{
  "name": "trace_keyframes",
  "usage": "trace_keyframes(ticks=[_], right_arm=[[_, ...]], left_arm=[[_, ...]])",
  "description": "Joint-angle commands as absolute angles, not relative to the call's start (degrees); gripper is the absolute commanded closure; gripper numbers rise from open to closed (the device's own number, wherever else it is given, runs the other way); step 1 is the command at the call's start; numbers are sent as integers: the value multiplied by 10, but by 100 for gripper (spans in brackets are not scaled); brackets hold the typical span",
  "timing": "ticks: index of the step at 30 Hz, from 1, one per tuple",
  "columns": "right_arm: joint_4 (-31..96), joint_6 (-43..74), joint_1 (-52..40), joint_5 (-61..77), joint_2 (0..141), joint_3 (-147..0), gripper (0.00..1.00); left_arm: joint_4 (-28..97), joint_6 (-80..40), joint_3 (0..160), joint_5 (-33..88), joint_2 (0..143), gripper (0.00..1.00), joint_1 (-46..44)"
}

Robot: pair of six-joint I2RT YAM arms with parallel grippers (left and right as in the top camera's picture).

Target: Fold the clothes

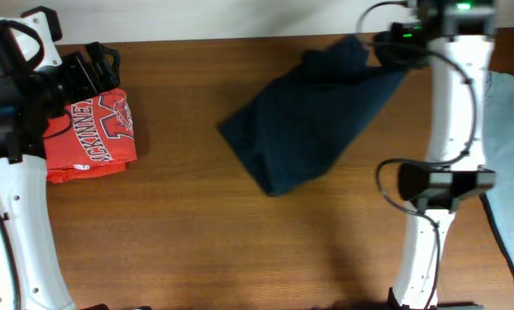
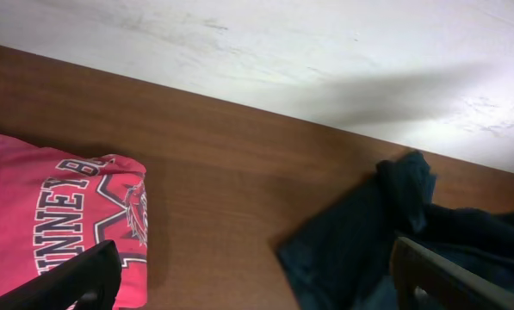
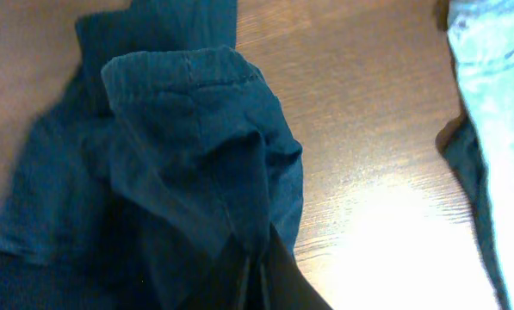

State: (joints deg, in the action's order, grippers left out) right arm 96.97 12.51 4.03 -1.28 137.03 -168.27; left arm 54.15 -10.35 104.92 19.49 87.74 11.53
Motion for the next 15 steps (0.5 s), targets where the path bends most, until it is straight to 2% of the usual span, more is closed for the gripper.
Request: trace_keyframes(ticks=[1, 3, 5, 6, 8, 9, 11, 15], right_arm=[[973, 149, 93, 90, 1362, -1682, 96], [973, 149, 110, 95, 1362, -1676, 96], [973, 149, 122, 95, 1362, -1670, 68], [973, 146, 126, 95, 1362, -1670, 58], [973, 140, 133, 92, 1362, -1670, 42], [973, 140, 137, 90, 1362, -1670, 37], [973, 140, 145, 91, 1362, -1670, 34], [973, 109, 151, 131, 1359, -1670, 33]], left_arm=[[540, -106, 1051, 201, 884, 1, 103], [540, -106, 1051, 201, 884, 1, 100], [540, -106, 1051, 201, 884, 1, 96], [540, -106, 1051, 201, 884, 1, 95], [540, -101, 1051, 202, 884, 1, 91], [541, -95, 1051, 201, 884, 1, 88], [541, -83, 1051, 201, 884, 1, 79], [540, -58, 1051, 201, 890, 1, 48]])
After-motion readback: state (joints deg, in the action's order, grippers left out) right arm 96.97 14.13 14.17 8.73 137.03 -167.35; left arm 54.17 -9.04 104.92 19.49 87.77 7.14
